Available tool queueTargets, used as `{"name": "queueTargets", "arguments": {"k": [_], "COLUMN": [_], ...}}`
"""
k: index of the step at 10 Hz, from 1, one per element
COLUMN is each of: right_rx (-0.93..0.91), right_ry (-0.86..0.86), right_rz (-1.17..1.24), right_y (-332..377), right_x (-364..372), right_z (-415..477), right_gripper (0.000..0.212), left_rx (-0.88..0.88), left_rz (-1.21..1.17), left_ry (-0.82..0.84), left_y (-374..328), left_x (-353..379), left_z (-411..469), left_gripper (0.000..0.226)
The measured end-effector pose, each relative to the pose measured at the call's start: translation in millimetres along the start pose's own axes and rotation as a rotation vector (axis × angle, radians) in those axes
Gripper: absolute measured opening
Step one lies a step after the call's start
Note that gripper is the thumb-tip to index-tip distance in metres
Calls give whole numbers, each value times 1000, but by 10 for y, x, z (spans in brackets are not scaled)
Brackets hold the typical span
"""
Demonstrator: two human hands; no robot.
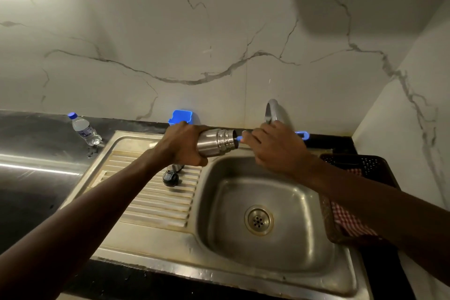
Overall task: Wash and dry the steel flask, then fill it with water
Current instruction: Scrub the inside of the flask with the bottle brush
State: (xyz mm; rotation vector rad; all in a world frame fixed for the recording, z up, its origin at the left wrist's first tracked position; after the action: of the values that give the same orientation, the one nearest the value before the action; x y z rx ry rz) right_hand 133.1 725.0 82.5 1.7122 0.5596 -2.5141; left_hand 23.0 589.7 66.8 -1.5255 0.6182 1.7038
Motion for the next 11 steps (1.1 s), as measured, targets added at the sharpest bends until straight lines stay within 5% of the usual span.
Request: {"name": "queueTargets", "arguments": {"k": [1, 2, 3, 4, 8, 9, 10, 11], "right_rx": [606, 1121, 671, 310, 374, 590, 612, 571], "right_ry": [612, 1018, 764, 423, 390, 568, 650, 551], "right_rz": [1025, 1776, 1156, 579, 851, 1205, 1352, 1224], "right_y": [-216, 196, 142, 33, -104, -236, -10, -59], "right_x": [469, 704, 520, 139, 137, 198, 209, 223], "right_z": [-74, -432, -188, 47, 1, -145, -128, -105], "right_gripper": [22, 29, 38, 24, 37, 41, 41, 42], "left_rx": [56, 133, 193, 163, 257, 176, 295, 304], "left_rz": [15, 151, 267, 227, 252, 298, 387, 334], "left_ry": [-33, -87, -60, -62, -255, -528, -551, -373], "left_y": [-108, -113, -145, -99, 18, 204, -154, -14], "left_x": [31, -68, -52, -55, -426, -679, -594, -529], "left_z": [-65, -66, -29, -78, -216, -391, -334, -268], "left_gripper": [64, 58, 57, 61, 55, 47, 43, 50]}}
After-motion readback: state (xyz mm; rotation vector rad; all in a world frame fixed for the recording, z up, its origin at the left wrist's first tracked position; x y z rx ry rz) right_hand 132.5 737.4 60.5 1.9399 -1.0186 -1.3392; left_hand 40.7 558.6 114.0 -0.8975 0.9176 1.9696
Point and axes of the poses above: each hand's wrist, its own z-axis towards the middle knuckle, its own x-axis out of the palm, y = z × x, the point moved 10 cm from there along z, towards the middle knuckle, and after that the axes turned 8 degrees about x, right-handed, at the moved point
